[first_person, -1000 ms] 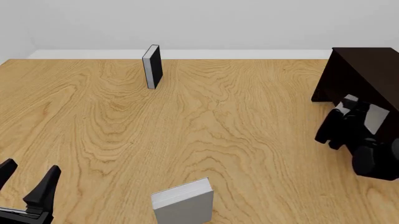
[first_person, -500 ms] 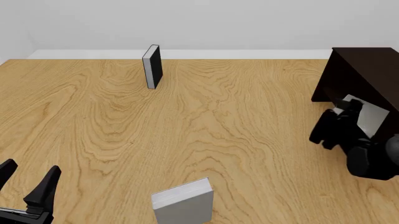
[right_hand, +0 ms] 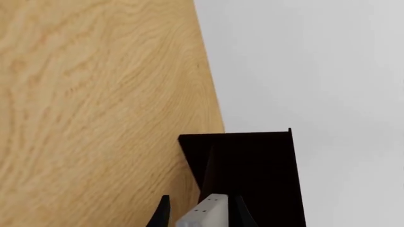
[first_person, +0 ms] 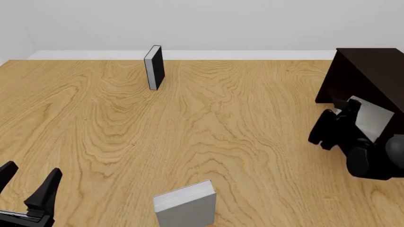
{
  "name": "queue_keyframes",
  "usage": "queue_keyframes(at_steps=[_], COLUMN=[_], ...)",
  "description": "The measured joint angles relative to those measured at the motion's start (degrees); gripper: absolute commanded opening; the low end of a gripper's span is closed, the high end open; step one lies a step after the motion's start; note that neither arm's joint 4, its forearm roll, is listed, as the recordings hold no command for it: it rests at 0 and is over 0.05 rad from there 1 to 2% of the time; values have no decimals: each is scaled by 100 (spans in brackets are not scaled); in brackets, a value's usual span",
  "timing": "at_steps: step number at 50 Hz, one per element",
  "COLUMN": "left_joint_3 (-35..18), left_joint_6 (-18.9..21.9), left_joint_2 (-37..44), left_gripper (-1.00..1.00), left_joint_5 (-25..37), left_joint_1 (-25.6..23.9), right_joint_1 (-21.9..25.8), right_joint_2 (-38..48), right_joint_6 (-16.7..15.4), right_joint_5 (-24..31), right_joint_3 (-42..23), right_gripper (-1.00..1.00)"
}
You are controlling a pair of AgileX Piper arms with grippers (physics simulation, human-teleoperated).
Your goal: Pick up the book on the right and place it on the cabinet shelf.
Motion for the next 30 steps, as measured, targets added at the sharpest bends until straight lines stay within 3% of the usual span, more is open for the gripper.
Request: queue_keyframes(at_steps=[30], left_joint_3=[0], left_joint_6=[-3], left_joint_2=[0], left_gripper=[100], left_joint_5=[-1], left_joint_1=[-14], right_joint_1=[-67], right_joint_2=[-87], right_joint_6=[-48], right_joint_5=[7], right_joint_3=[-72], right_gripper=[100])
